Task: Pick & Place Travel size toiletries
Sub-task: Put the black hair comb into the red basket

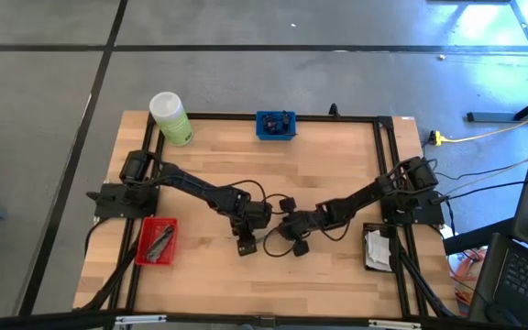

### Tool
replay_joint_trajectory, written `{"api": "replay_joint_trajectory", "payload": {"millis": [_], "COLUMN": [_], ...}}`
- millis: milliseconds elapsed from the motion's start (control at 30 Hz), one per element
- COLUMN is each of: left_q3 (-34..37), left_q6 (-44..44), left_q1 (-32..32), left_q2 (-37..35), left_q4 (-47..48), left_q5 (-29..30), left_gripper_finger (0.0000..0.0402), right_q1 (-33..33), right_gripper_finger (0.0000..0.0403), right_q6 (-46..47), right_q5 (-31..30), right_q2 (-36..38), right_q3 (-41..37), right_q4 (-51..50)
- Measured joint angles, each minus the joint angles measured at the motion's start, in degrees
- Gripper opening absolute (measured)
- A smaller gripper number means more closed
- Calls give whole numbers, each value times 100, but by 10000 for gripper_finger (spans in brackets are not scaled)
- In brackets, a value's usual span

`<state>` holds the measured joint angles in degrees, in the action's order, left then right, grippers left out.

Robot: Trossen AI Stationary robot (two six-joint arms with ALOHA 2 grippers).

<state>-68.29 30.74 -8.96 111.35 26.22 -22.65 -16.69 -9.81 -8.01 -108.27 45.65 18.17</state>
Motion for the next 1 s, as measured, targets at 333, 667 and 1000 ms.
{"api": "replay_joint_trajectory", "payload": {"millis": [333, 667, 1000], "left_q3": [-4, -13, -13], "left_q6": [-2, -61, -110], "left_q1": [1, 5, 5], "left_q2": [-20, -28, -31], "left_q4": [-2, -114, -111], "left_q5": [52, 91, 109], "left_gripper_finger": [127, 127, 127], "right_q1": [0, -2, -2], "right_gripper_finger": [74, 173, 18], "right_q6": [282, 335, 319], "right_q5": [225, 310, 543], "right_q2": [0, 0, 0], "right_q3": [0, -4, -4], "right_q4": [30, 233, 280]}}
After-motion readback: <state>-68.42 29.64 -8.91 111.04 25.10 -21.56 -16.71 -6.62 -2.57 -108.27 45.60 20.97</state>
